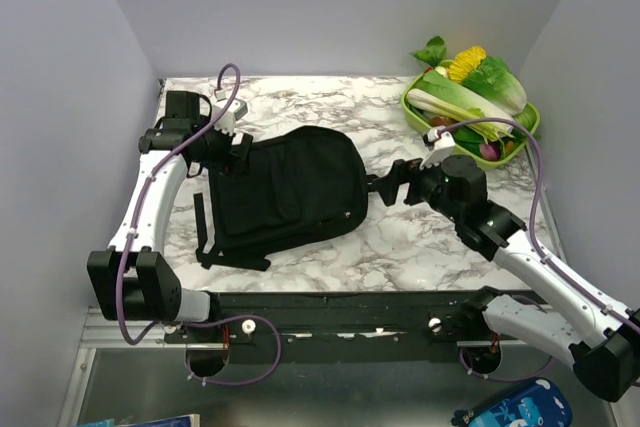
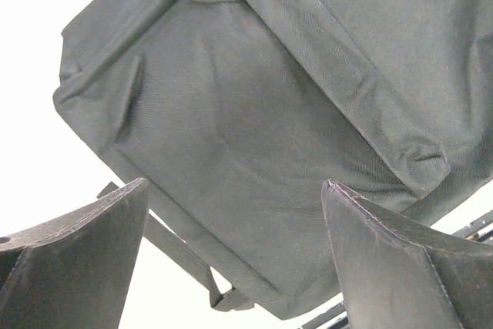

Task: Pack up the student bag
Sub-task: Reset both arms

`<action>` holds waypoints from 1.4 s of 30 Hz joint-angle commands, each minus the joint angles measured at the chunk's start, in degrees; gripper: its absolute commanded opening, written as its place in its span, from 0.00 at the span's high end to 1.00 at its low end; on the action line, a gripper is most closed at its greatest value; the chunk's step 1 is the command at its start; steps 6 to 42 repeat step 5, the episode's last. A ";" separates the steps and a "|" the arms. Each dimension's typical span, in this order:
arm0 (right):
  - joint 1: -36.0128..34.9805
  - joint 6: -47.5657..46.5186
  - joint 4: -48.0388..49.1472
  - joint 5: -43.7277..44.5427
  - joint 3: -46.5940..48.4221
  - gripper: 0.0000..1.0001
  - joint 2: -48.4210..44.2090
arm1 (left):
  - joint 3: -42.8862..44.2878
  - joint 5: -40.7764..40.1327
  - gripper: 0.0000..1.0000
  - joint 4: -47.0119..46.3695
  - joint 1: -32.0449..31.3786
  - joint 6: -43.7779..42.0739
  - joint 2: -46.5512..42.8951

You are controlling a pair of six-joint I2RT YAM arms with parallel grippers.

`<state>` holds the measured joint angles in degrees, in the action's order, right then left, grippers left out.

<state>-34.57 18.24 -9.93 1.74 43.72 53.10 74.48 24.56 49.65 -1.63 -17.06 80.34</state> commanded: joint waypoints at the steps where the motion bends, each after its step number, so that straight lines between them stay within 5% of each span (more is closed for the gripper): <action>1: -0.15 -1.10 -1.93 3.01 -0.84 0.00 -1.15 | -1.26 2.08 0.01 -5.52 1.10 1.50 -4.22; 42: -0.15 -0.58 -3.94 3.18 1.09 0.00 -0.63 | -4.25 1.02 0.01 -9.56 3.29 4.13 -5.54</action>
